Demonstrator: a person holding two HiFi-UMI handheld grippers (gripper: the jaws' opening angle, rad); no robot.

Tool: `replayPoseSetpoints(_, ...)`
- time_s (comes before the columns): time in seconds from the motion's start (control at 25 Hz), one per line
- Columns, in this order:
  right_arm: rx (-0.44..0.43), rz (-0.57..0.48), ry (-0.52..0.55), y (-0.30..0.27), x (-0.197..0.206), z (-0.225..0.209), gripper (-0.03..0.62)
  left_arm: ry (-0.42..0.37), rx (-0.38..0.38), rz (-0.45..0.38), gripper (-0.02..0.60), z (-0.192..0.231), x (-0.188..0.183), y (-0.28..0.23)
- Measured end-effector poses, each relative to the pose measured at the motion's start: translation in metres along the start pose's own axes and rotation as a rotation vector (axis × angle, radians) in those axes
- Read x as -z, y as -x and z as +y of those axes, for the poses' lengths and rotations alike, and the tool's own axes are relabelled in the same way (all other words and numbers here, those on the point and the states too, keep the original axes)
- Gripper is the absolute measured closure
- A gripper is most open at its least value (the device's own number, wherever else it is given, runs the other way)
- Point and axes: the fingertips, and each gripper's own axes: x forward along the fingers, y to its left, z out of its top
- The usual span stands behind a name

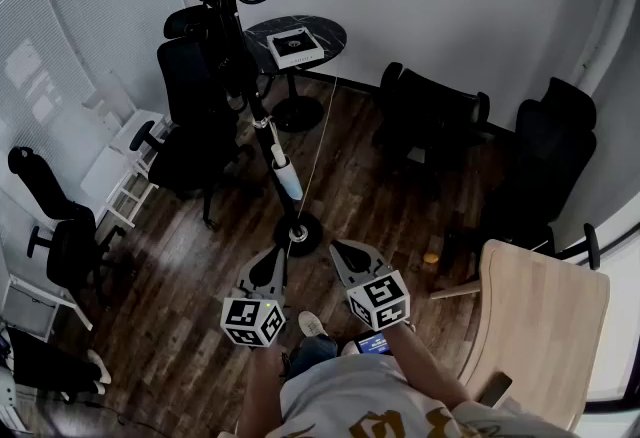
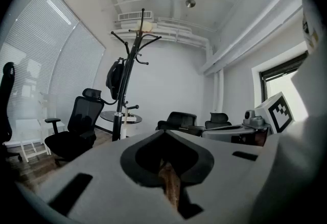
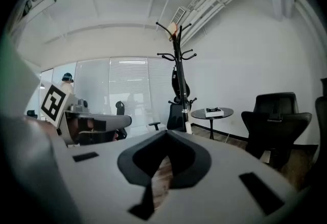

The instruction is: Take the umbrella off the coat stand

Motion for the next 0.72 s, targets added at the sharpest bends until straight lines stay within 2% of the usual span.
replayPoseSetpoints(0.4, 0.001, 0.017, -0.005, -0.011, 0.003, -0.002, 0.583, 0.012, -0.019, -0.006, 0.561, 0.013, -0.001, 0.000)
replayPoseSetpoints(0.72, 0.016, 0.026, -0.054, -0.018, 0.005, -0.008, 0.582, 0.016, -0.028, 0.004, 0.561, 0.020, -0.001, -0.001)
